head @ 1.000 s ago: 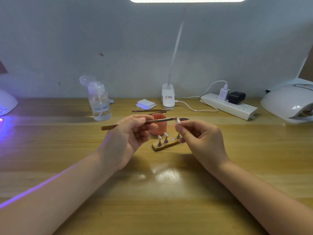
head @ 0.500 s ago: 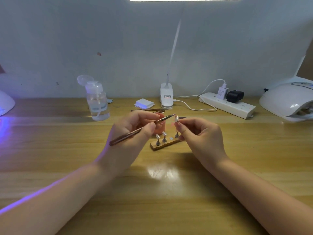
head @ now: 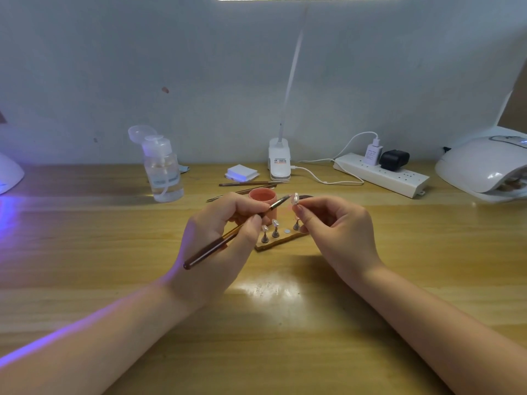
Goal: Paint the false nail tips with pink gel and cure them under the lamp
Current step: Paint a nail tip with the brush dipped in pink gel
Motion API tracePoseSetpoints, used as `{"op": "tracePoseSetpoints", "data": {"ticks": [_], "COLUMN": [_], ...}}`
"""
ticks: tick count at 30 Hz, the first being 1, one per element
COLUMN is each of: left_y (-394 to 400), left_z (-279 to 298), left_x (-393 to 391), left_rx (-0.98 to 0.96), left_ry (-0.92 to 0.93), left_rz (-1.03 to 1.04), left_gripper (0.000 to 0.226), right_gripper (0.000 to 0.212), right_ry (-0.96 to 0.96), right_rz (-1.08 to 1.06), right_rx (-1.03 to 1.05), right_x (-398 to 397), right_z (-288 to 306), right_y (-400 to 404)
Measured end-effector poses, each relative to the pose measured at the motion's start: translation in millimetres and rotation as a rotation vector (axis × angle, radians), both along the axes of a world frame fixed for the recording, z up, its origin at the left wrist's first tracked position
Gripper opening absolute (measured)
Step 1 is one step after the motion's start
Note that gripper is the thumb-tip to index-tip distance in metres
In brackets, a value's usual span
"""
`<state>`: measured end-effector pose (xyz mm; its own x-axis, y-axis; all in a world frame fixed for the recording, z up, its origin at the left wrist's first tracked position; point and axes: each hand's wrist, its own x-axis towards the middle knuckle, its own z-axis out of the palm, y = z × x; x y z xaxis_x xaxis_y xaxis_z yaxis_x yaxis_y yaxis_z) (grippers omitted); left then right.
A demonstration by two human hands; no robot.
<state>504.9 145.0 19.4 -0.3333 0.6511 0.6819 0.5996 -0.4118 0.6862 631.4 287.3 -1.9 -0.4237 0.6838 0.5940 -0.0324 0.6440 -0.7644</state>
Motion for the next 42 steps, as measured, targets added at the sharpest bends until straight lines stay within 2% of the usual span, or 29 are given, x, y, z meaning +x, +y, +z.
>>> {"op": "tracePoseSetpoints", "data": {"ticks": [3, 6, 12, 17, 20, 23, 28, 31, 34, 42], "left_y": [2.1, 2.2, -0.6, 1.0, -1.8, -0.3, 1.9, -1.5, -1.2, 1.0], "left_z": [-0.1, -1.7, 0.8, -1.2, -0.9, -0.2, -1.4, -1.4, -1.3, -3.8], "left_x": [2.1, -0.4, 2.5, -0.1, 0.3, 2.8, 1.5, 0.5, 1.4, -0.9], "left_rx": [-0.007, -0.03, 0.015, -0.047, -0.019, -0.006, -0.061, -0.04, -0.016, -0.07], "left_ry": [0.042, 0.105, 0.052, 0.079, 0.043, 0.024, 0.079, 0.033, -0.009, -0.135], "left_rz": [0.034, 0.028, -0.003, -0.007, -0.029, 0.001, -0.012, -0.073, -0.04, -0.09], "left_gripper": [0.02, 0.017, 0.014, 0.015, 0.021, 0.015, 0.018, 0.017, 0.014, 0.02], "right_gripper": [0.015, 0.015, 0.012, 0.012, 0.012, 0.01, 0.011, 0.011, 0.008, 0.01], "right_ry": [0.003, 0.0, -0.012, -0.022, -0.035, -0.033, -0.033, -0.025, -0.016, -0.03], "right_rz": [0.001, -0.006, -0.012, -0.009, -0.007, -0.01, -0.01, 0.005, 0.016, 0.036], "right_rx": [0.006, 0.02, 0.041, 0.058, 0.083, 0.094, 0.084, 0.039, 0.0, 0.032], "right_x": [-0.3, -0.2, 0.5, 0.3, 0.6, 0.7, 0.5, -0.2, -1.1, -1.0], "right_z": [-0.3, -0.3, 0.3, 1.1, 1.5, 1.5, 1.6, 1.4, 1.4, 0.7], "right_y": [-0.4, -0.3, 0.2, -1.7, -2.4, -1.9, -1.7, -2.5, -3.7, -4.1]}}
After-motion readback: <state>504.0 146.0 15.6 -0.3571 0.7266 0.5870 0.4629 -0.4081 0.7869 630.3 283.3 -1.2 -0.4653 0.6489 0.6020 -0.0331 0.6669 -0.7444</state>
